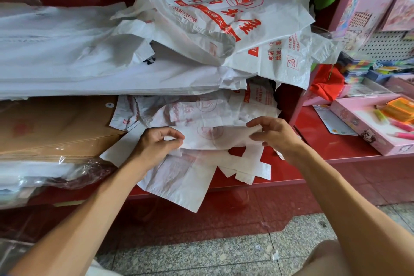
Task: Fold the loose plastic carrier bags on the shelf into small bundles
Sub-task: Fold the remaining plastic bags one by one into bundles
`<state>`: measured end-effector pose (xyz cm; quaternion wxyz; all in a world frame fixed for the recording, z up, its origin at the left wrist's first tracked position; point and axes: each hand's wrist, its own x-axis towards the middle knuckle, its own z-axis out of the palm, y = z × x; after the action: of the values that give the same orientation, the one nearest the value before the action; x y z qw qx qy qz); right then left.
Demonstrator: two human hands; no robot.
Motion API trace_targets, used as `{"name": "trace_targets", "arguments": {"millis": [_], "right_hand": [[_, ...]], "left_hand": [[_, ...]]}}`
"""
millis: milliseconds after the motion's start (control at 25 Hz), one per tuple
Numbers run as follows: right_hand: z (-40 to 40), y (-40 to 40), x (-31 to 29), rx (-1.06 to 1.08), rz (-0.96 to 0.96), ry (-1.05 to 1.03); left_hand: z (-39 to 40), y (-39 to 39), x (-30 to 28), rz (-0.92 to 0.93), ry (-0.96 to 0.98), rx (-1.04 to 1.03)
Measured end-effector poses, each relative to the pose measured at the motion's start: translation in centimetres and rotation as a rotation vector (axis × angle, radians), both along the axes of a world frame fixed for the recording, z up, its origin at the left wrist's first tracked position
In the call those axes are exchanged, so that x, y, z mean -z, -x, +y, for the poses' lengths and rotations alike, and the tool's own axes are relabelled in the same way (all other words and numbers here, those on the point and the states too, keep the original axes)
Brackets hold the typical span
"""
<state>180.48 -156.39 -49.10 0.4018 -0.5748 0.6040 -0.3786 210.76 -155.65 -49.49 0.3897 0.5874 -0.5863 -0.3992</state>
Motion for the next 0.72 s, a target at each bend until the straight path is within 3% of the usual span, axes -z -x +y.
{"name": "trace_targets", "arguments": {"millis": [160,400,560,640,720], "right_hand": [[0.1,0.0,-0.6,0.104,-0.198,0.044],[-0.1,0.7,-1.2,0.234,-0.131,0.156],[0.3,0.4,-1.5,0.19,-0.273,0.12],[0.5,0.1,-1.6,0.206,-0.291,0.04],[0.8,0.3,-1.6,0.108,-0.297,-0.187]], "left_hand": [[0.0,-0.2,-0.4,0.208,-0.026,0.103],[-0.5,-0.1,0.3,-0.023,0.1,-0.092],[-0.9,0.0,-0.1,-0.013,0.193,-0.091],[-0.4,0.3,-0.3,0.017,0.115,-0.049],[-0.2,0.5,0.1,0.055,0.038,-0.083]]}}
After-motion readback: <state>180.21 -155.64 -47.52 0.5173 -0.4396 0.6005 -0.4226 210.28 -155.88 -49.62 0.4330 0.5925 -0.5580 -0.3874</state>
